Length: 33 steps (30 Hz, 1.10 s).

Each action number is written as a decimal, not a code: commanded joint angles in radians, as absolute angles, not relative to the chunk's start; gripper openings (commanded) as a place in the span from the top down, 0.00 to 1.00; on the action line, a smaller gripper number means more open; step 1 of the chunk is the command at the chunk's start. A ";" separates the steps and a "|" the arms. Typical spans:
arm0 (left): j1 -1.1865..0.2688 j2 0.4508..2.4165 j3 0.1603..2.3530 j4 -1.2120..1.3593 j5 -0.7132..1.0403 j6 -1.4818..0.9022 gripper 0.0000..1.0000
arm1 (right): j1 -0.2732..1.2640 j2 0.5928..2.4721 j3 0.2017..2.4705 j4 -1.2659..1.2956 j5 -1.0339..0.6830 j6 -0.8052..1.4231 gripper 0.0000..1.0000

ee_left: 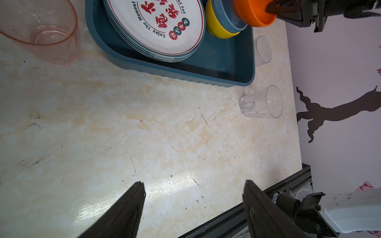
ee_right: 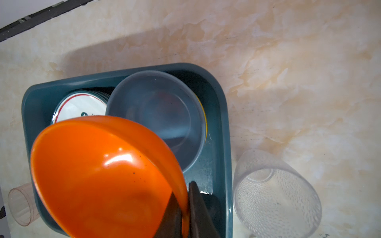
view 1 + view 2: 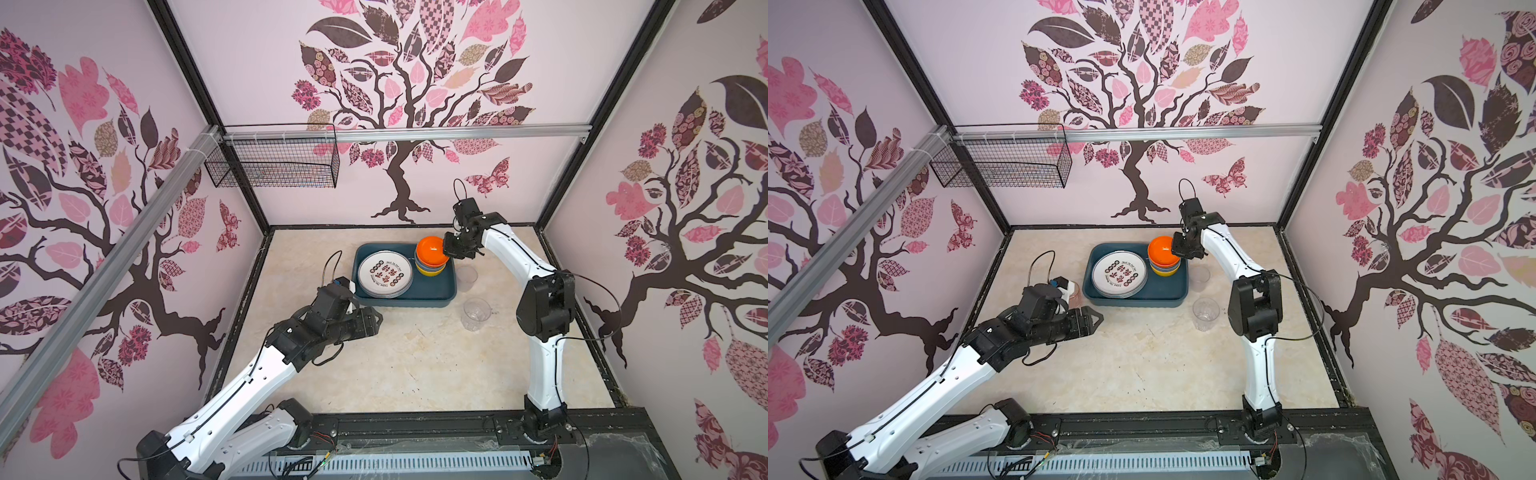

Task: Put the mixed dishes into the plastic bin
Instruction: 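Lower the orange bowl onto the stacked bowls and open the right gripper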

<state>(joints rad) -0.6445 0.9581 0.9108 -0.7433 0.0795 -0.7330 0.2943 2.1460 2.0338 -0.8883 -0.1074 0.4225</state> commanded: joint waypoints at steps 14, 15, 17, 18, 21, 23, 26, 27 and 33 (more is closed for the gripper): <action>-0.637 0.943 0.932 -0.765 0.066 -0.727 0.22 | 0.288 2.310 2.207 -0.953 -0.121 0.430 0.88; -0.638 0.943 0.931 -0.765 0.067 -0.727 0.22 | 0.288 2.313 2.209 -0.953 -0.123 0.428 0.88; -0.637 0.943 0.928 -0.765 0.068 -0.728 0.22 | 0.288 2.320 2.212 -0.956 -0.119 0.428 0.88; -0.637 0.942 0.928 -0.765 0.068 -0.729 0.22 | 0.288 2.323 2.214 -0.956 -0.118 0.428 0.88; -0.637 0.937 0.924 -0.764 0.068 -0.730 0.22 | 0.288 2.331 2.216 -0.957 -0.115 0.429 0.85; -0.637 0.936 0.921 -0.764 0.068 -0.732 0.22 | 0.288 2.335 2.220 -0.956 -0.113 0.429 0.83; -0.637 0.932 0.918 -0.764 0.067 -0.734 0.22 | 0.288 2.338 2.231 -0.962 -0.110 0.430 0.81; -0.637 0.933 0.917 -0.764 0.067 -0.733 0.22 | 0.288 2.338 2.236 -0.964 -0.108 0.430 0.80; -0.636 0.926 0.911 -0.761 0.067 -0.740 0.22 | 0.288 2.312 2.260 -0.995 -0.083 0.419 0.72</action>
<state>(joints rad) -0.6411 0.9428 0.9104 -0.7570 0.0750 -0.7353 0.2893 2.3051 2.2265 -0.9585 -0.1020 0.4236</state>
